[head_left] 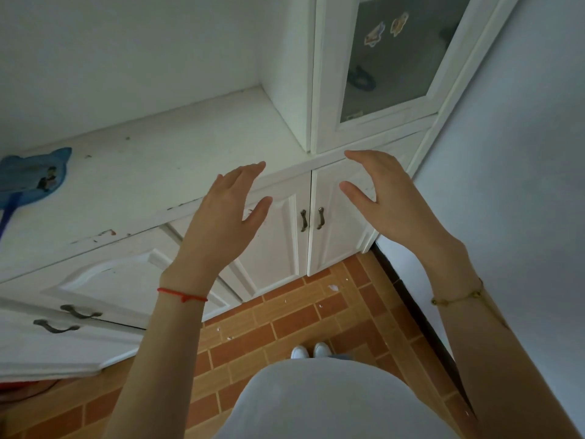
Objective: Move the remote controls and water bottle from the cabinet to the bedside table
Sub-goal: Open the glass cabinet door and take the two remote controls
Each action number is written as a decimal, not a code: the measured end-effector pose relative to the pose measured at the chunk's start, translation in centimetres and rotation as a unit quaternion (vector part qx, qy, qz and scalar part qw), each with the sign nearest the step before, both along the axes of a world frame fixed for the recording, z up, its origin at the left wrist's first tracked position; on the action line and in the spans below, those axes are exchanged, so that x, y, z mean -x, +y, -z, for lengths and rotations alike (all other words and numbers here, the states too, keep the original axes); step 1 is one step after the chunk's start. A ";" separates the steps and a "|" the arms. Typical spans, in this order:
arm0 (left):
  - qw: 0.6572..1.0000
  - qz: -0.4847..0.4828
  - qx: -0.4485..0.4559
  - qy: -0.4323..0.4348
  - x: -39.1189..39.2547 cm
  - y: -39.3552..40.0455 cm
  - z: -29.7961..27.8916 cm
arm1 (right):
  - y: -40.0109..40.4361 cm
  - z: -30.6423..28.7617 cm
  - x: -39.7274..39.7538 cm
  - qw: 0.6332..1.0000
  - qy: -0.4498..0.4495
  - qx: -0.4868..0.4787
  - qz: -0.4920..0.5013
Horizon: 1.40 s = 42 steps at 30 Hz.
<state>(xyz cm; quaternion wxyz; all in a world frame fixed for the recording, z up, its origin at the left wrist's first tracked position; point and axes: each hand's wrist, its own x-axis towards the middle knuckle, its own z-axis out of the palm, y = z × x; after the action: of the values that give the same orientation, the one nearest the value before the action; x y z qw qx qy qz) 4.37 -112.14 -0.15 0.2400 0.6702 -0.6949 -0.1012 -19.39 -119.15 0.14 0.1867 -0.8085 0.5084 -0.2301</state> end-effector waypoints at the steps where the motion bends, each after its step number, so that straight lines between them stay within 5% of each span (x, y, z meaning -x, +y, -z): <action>1: 1.000 0.003 0.006 0.000 0.1 -0.5 -0.3 | -0.4 -0.3 0.0 1.000 -0.001 0.005 0.000; 29: 0.939 0.085 0.331 -0.028 2.5 -17.2 -22.8 | -13.6 -25.5 0.4 0.948 -0.060 0.312 0.023; 42: 0.939 0.074 0.335 -0.024 2.7 -21.1 -23.4 | -18.9 -29.3 -2.3 0.926 -0.109 0.361 0.020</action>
<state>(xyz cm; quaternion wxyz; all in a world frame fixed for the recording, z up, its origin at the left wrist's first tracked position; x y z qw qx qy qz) 1.66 -133.26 23.24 0.4256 0.4998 -0.7419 0.1365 -17.11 -138.01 29.42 -0.0685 -0.7807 0.3838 -0.4884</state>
